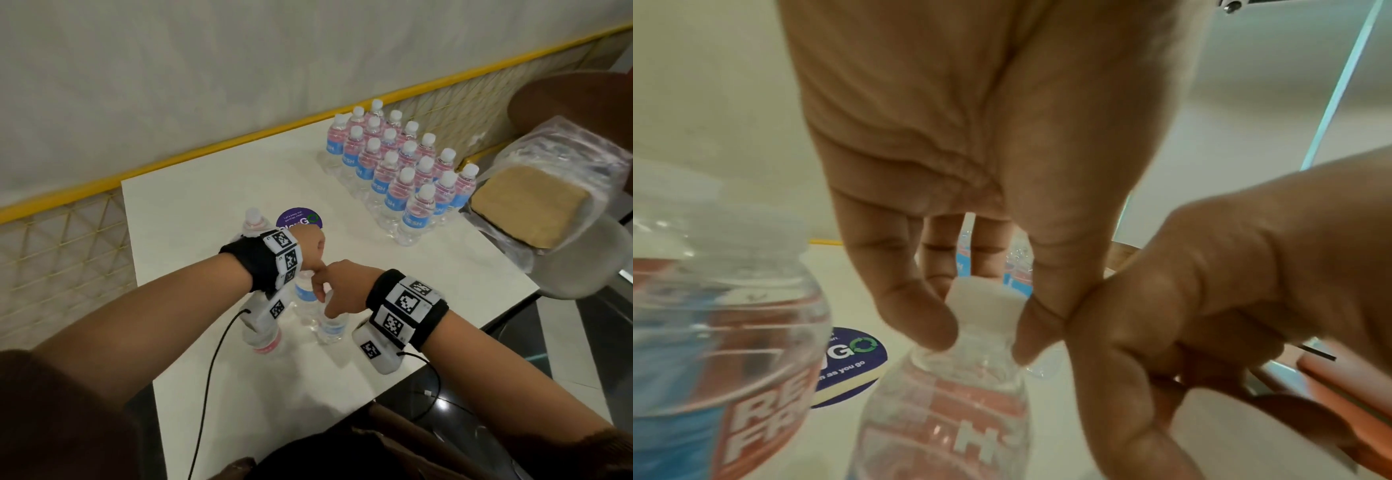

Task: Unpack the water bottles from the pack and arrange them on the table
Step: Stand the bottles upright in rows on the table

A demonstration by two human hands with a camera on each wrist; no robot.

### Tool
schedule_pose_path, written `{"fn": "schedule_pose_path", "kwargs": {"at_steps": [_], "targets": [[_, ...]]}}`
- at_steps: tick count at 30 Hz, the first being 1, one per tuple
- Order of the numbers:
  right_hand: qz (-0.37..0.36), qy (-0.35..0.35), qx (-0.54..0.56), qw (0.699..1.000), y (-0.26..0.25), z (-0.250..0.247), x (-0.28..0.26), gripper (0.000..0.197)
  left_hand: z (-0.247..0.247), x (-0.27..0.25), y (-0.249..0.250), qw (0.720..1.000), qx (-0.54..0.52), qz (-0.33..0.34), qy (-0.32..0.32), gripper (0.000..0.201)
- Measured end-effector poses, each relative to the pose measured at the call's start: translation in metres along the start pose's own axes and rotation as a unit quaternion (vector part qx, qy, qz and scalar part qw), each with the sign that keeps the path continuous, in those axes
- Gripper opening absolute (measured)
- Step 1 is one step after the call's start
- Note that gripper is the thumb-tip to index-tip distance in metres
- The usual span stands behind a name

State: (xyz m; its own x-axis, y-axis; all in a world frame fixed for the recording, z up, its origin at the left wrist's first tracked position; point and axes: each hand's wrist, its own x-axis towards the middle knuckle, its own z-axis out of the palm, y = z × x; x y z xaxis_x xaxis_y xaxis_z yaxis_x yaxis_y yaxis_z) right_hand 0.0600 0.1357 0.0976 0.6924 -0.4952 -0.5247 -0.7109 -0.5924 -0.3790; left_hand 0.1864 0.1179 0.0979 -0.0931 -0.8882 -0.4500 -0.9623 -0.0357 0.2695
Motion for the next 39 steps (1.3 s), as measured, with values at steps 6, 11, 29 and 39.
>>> {"fn": "schedule_pose_path", "kwargs": {"at_steps": [6,11,29,39], "targets": [[0.065,0.071,0.021,0.995,0.054,-0.034,0.007,0.025,-0.014,0.051,0.01,0.997,-0.057,-0.005,0.059,0.025],[0.099,0.124,-0.003,0.987,0.103,-0.068,0.028,0.029,-0.032,0.089,0.012,0.992,-0.073,-0.016,0.105,0.021],[0.049,0.197,-0.015,0.979,0.154,-0.12,0.097,0.039,-0.056,0.175,-0.003,0.962,-0.162,-0.087,0.202,0.032],[0.038,0.21,-0.027,0.977,0.159,-0.123,0.111,0.04,-0.06,0.193,-0.011,0.958,-0.164,-0.094,0.214,0.034]]}}
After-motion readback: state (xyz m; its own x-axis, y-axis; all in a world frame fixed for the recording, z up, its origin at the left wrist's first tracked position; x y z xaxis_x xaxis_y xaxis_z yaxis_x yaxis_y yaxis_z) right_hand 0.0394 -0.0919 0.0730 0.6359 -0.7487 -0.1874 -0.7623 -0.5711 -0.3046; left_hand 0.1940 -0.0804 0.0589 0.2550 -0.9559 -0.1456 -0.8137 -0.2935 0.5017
